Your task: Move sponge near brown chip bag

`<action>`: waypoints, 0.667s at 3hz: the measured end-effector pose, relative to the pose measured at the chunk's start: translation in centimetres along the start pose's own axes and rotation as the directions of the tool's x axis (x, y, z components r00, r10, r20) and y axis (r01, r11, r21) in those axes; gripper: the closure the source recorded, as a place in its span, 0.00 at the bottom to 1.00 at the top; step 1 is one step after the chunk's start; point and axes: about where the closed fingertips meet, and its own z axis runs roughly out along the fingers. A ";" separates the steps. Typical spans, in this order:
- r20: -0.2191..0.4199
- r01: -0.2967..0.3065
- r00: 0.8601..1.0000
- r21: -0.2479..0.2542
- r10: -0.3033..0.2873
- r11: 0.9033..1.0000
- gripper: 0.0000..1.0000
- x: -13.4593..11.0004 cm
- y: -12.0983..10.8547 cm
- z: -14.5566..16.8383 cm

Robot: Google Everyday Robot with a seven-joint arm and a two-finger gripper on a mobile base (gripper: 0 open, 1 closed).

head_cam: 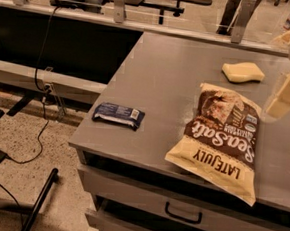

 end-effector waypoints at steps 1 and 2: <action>0.031 -0.031 0.999 0.026 0.030 0.999 0.00 2.3 -5.8 2.3; 0.056 -0.108 0.993 0.019 0.107 0.994 0.00 4.8 -10.5 5.8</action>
Offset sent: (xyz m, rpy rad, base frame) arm 0.1929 -0.1193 -0.0138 0.1640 -0.0877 -0.1912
